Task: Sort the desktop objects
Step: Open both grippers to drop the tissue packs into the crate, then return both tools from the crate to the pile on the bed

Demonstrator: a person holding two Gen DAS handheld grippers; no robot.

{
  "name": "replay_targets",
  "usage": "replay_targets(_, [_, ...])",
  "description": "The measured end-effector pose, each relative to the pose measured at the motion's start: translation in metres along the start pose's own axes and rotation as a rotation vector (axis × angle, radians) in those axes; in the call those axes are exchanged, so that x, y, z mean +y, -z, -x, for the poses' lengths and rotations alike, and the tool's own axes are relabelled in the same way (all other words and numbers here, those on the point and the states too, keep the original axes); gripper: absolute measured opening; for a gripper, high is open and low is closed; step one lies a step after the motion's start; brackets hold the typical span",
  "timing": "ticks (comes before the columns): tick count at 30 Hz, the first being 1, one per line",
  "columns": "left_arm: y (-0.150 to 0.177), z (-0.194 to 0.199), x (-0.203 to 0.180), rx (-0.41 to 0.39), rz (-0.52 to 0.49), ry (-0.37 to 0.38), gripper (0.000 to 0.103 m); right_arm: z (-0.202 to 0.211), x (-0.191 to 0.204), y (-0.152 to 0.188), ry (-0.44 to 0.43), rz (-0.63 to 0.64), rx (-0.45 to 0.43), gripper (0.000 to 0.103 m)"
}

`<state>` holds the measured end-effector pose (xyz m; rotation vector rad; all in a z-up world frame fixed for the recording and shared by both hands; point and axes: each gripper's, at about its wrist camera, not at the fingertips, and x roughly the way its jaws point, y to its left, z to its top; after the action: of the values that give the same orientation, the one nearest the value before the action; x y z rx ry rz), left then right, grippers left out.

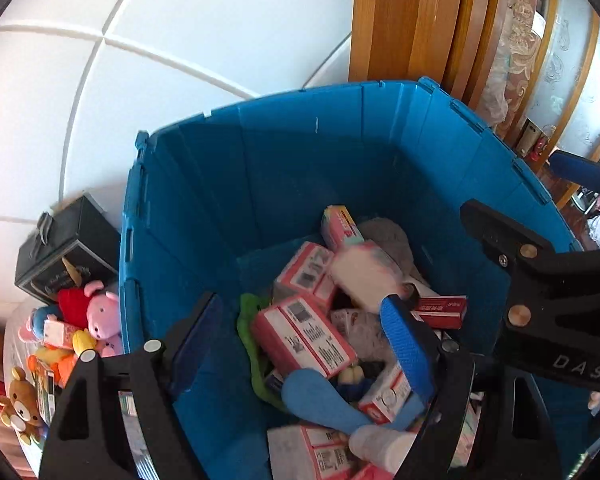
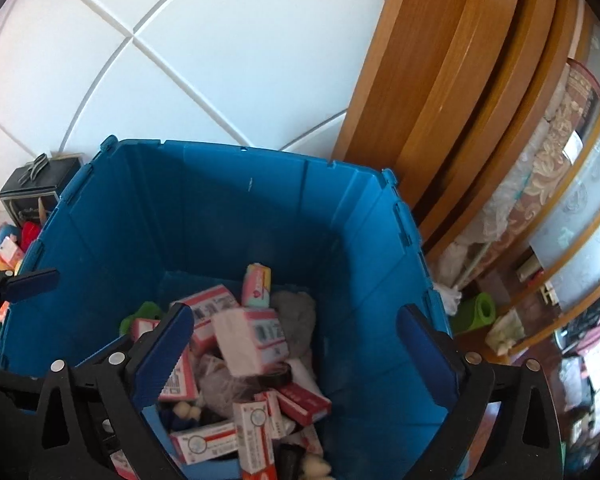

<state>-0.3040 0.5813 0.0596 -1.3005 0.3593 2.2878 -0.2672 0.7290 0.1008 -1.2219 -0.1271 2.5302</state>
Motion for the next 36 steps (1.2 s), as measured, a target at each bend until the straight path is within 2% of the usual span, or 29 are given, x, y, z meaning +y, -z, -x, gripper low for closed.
replay_targets(5, [0.009, 0.020, 0.006, 0.052, -0.006, 0.046, 0.081, 0.019, -0.005, 0.000, -0.021, -0.026, 0.012, 0.103])
replay_targets(11, [0.026, 0.054, 0.021, 0.090, 0.062, 0.132, 0.081, 0.056, -0.001, 0.009, -0.013, -0.007, 0.011, 0.103])
replay_targets(18, [0.072, 0.106, 0.048, 0.018, 0.066, 0.089, 0.081, 0.120, 0.023, 0.029, -0.072, 0.035, -0.044, 0.103])
replay_targets(24, [0.116, 0.142, 0.091, -0.026, 0.101, 0.029, 0.081, 0.165, 0.074, 0.040, -0.138, 0.122, -0.089, 0.103])
replay_targets(30, [0.155, 0.166, 0.145, -0.060, 0.141, -0.074, 0.081, 0.179, 0.141, 0.043, -0.200, 0.201, -0.090, 0.103])
replay_targets(36, [0.197, 0.174, 0.210, -0.024, 0.214, -0.128, 0.081, 0.181, 0.215, 0.046, -0.303, 0.254, -0.073, 0.103])
